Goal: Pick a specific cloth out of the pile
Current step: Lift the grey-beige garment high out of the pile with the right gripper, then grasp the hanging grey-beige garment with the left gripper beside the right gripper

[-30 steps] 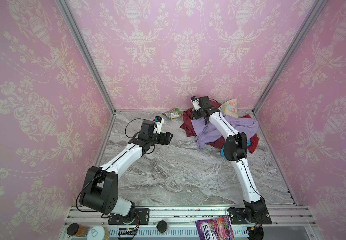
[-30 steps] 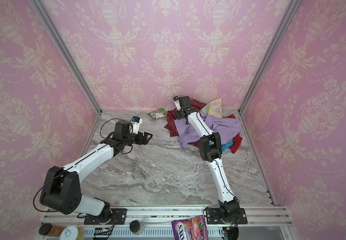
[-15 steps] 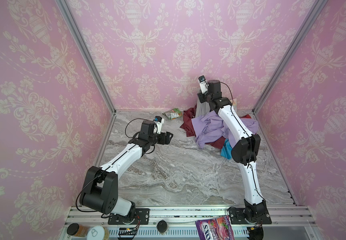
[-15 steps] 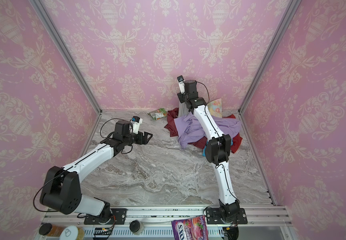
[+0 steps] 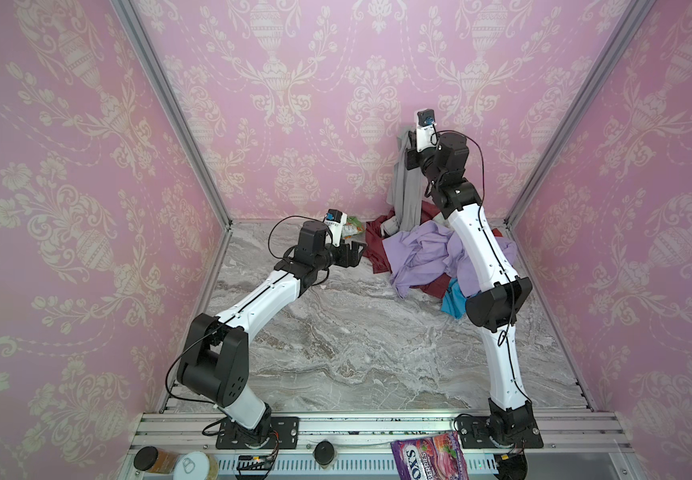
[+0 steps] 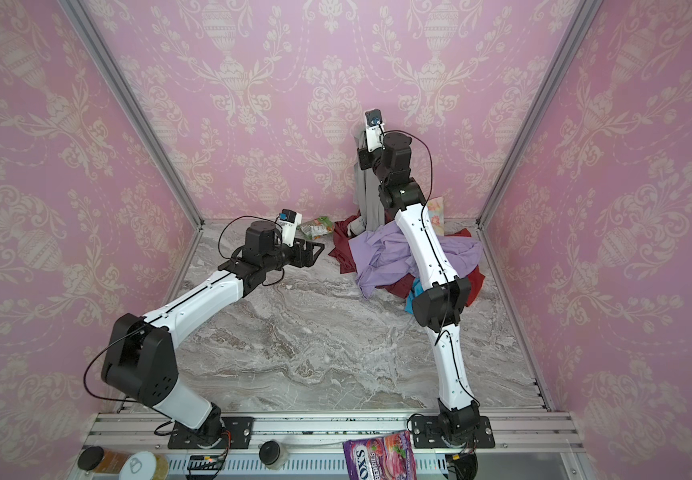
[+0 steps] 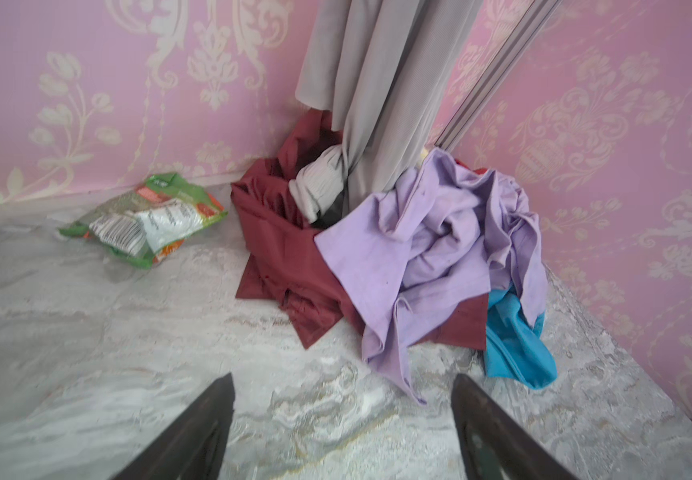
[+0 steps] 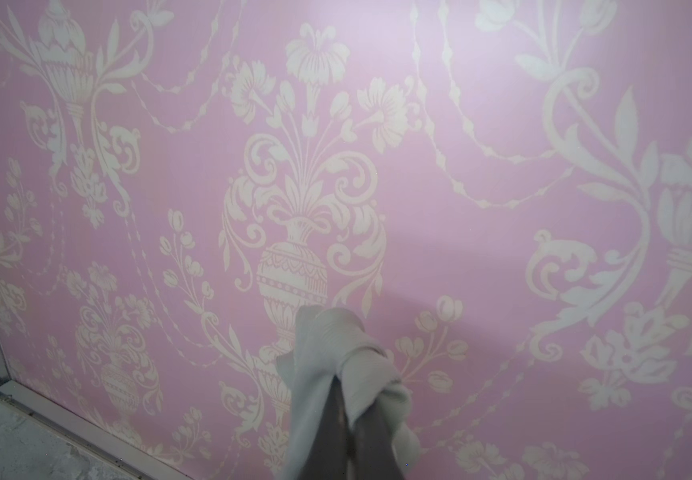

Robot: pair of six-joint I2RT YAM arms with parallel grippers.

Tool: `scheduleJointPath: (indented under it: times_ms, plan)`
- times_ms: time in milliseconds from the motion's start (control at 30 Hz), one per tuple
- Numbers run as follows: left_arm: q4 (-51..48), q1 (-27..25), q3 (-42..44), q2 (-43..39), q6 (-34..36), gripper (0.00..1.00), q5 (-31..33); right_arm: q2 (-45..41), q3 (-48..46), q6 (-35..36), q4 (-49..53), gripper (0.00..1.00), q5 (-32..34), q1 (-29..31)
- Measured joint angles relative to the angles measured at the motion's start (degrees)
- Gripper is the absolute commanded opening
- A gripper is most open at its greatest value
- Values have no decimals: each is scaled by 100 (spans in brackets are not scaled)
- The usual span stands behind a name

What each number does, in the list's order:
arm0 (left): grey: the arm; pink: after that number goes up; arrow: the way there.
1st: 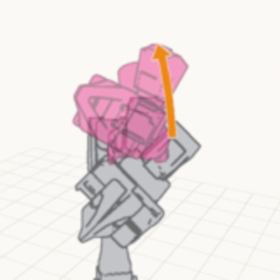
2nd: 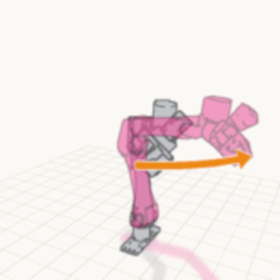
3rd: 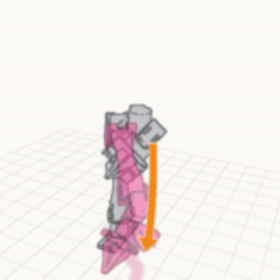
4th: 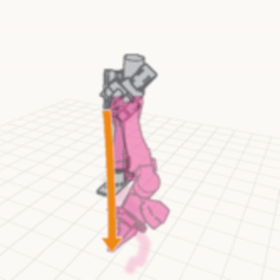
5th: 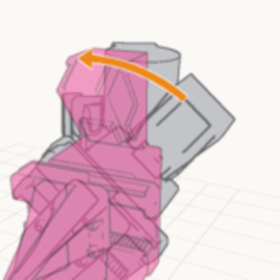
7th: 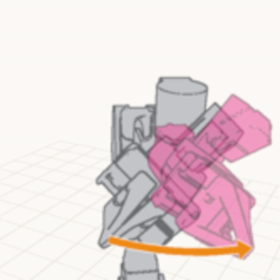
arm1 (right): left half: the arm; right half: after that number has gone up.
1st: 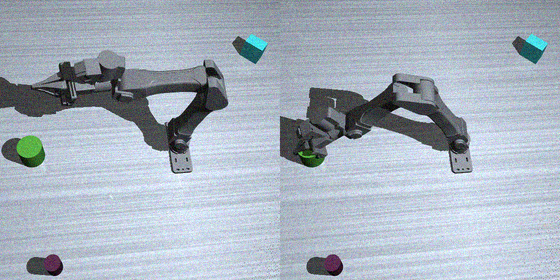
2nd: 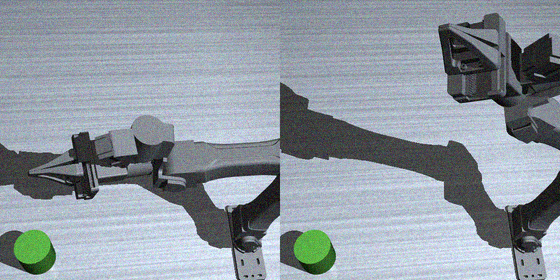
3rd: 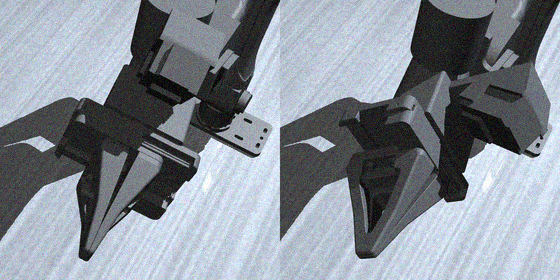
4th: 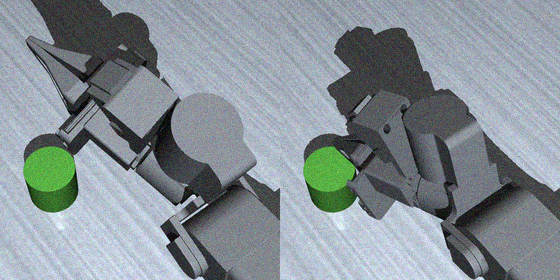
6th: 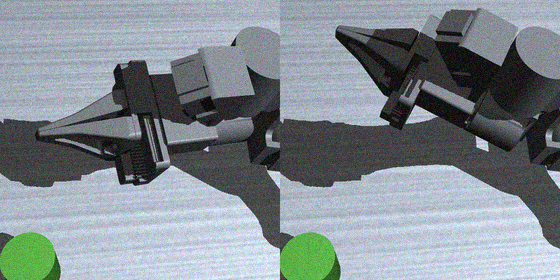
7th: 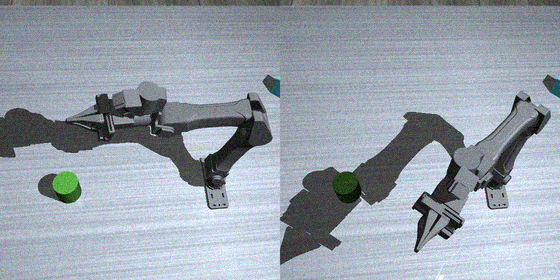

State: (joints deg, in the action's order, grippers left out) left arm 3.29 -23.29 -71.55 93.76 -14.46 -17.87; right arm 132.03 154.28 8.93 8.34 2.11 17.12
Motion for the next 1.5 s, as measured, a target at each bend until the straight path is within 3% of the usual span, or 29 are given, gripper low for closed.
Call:
scheduleJointPath:
  times_ms: [333,567,600,667,733,767,800,1100,1300,1400,1500]
  plan:
    - [608,-446,-2608,2232,20,90,83,-1290,-863,-1097,-407,0,-280,168]
    - [839,-688,-5685,4564,-26,86,-22,-1626,-1241,-1427,-409,0,-251,240]
    - [831,-730,-6137,4898,-63,78,-44,-1646,-1268,-1469,-378,0,-227,238]
    - [789,-807,-6992,5510,-146,46,-116,-1692,-1335,-1521,-328,0,-210,214]
    - [748,-894,-7934,6161,-271,7,-155,-1757,-1429,-1567,-271,0,-162,168]
    - [732,-927,-8205,6358,-321,0,-173,-1781,-1453,-1593,-240,0,-127,140]
    - [739,-957,-8430,6535,-389,0,-173,-1823,-1508,-1624,-208,0,-107,101]
    - [428,-981,-8544,6594,-612,0,55,-2691,-3165,-2041,-184,0,87,-511]
    - [-109,-833,-8537,6107,-605,0,251,-2898,-4325,-2253,-105,2,-90,-925]
    - [-216,-715,-8542,5757,-629,0,323,-2898,-4903,-2312,-52,19,-350,-1005]
    - [-214,-570,-8574,5418,-743,0,348,-2885,-5344,-2339,-57,49,-756,-1025]
